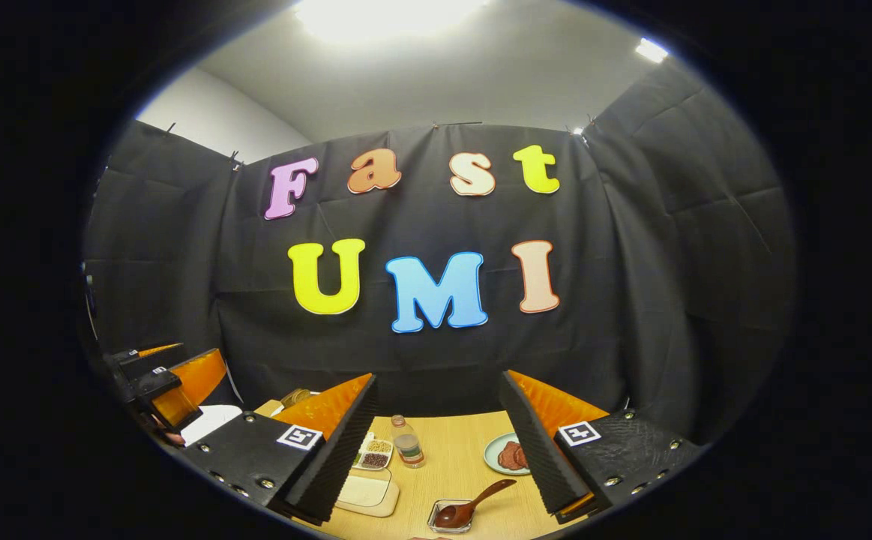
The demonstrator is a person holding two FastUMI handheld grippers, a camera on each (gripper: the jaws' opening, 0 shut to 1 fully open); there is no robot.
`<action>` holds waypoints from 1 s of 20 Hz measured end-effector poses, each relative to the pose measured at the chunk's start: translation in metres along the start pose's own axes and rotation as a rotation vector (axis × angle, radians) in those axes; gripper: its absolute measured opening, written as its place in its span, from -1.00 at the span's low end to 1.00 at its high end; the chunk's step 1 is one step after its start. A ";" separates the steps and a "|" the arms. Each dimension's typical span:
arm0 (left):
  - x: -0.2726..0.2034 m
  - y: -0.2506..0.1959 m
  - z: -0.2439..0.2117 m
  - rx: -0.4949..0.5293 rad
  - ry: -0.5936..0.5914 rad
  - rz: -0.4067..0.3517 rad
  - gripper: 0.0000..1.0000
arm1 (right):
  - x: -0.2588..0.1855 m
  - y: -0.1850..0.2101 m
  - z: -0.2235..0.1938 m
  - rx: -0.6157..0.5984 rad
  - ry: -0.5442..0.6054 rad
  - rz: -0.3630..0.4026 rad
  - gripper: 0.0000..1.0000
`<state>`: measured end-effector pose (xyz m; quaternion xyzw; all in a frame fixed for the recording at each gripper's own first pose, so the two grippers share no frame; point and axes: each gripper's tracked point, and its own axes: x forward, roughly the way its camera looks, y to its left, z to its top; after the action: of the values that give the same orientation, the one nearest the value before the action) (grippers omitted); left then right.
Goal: Close the left gripper, press the button to open the rice cooker; take a wooden spoon from the chopstick holder with the right hand, scoop a spoonful of rice and pour it into the rice cooker, then put the wooden spoon back into the chopstick holder.
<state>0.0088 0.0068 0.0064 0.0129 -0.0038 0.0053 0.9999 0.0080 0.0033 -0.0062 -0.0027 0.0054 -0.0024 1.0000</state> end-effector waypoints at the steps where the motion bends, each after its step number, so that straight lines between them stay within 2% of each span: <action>1: 0.001 0.001 -0.002 -0.004 0.008 -0.001 0.90 | 0.001 0.000 -0.001 -0.007 0.002 -0.001 0.97; 3: 0.005 0.007 -0.010 -0.013 0.027 0.004 0.90 | 0.004 0.001 -0.004 -0.016 0.009 -0.001 0.90; 4: 0.010 0.012 -0.015 -0.015 0.038 0.003 0.92 | 0.006 0.003 -0.005 -0.013 0.015 0.002 0.96; 5: 0.014 0.017 -0.022 -0.018 0.059 0.002 0.73 | 0.008 0.004 -0.009 -0.010 0.021 0.005 0.97; 9: 0.021 0.052 -0.057 -0.038 0.153 0.028 -0.47 | 0.016 0.011 -0.017 -0.012 0.043 0.016 0.97; 11: 0.027 0.077 -0.079 -0.064 0.202 0.041 -0.71 | 0.020 0.014 -0.021 -0.016 0.052 0.020 0.96; 12: 0.025 0.088 -0.089 -0.086 0.234 0.043 -0.78 | 0.021 0.016 -0.022 -0.014 0.056 0.025 0.96; 15: 0.029 0.144 -0.121 -0.133 0.306 0.107 -0.75 | 0.028 0.021 -0.029 -0.018 0.075 0.034 0.96; 18: 0.031 0.190 -0.155 -0.266 0.371 0.170 -0.75 | 0.033 0.023 -0.032 -0.012 0.076 0.037 0.97; 20: 0.035 0.218 -0.184 -0.320 0.426 0.222 -0.82 | 0.036 0.026 -0.038 -0.009 0.093 0.041 0.97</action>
<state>0.0431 0.2302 -0.1713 -0.1470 0.2040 0.1165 0.9608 0.0440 0.0289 -0.0443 -0.0071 0.0521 0.0178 0.9985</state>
